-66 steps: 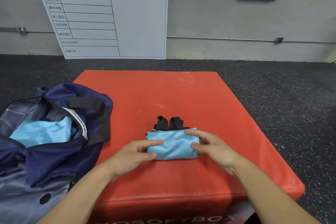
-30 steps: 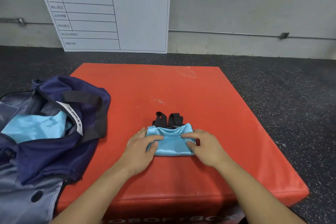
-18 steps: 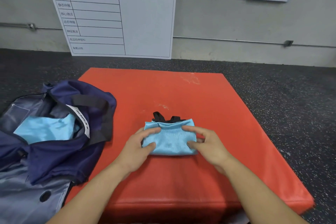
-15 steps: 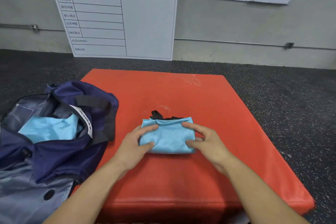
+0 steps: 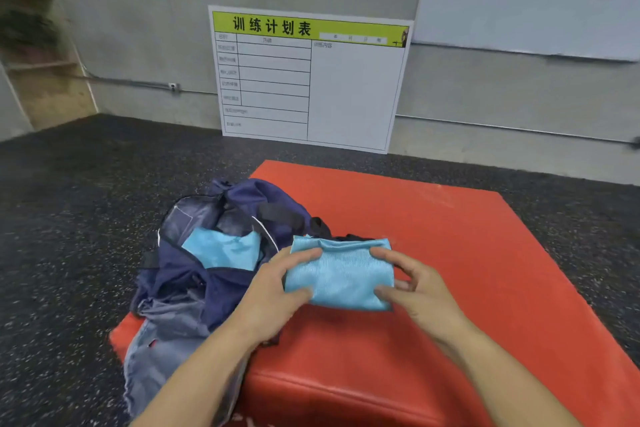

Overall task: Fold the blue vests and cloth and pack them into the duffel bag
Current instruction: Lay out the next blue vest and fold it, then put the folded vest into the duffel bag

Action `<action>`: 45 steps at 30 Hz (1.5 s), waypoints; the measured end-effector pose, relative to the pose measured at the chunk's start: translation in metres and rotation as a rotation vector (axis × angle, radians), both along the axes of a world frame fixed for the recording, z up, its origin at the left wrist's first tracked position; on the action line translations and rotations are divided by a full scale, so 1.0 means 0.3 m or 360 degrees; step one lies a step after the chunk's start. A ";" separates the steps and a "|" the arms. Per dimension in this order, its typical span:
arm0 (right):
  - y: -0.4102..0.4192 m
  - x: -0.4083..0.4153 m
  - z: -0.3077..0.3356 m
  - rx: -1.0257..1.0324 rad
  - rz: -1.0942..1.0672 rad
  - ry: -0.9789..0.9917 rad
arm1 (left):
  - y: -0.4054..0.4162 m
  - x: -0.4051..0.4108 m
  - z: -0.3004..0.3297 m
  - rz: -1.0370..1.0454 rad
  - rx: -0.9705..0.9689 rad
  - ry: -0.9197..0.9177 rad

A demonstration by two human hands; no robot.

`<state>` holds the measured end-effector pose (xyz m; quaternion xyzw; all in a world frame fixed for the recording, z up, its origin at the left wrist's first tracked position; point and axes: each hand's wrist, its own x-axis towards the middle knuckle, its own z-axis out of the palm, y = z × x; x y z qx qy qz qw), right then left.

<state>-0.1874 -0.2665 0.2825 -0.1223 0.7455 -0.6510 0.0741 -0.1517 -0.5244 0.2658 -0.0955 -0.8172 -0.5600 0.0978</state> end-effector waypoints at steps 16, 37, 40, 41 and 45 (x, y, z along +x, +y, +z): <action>-0.777 -0.227 -0.026 0.1035 0.0282 0.0923 | -0.738 -0.239 -0.025 0.0280 -0.0813 -0.0199; -0.793 -0.238 -0.078 0.1407 0.0460 0.0510 | -0.734 -0.187 -0.026 0.0474 -0.1636 -0.0352; -0.809 -0.237 -0.097 0.1488 0.0420 0.0548 | -0.737 -0.188 -0.008 0.0488 -0.1734 -0.0402; -0.809 -0.238 -0.098 0.1490 0.0431 0.0544 | -0.739 -0.189 -0.002 0.0471 -0.1724 -0.0422; -0.795 -0.243 -0.082 0.1384 0.0455 0.0464 | -0.740 -0.180 0.024 0.0402 -0.1620 -0.0518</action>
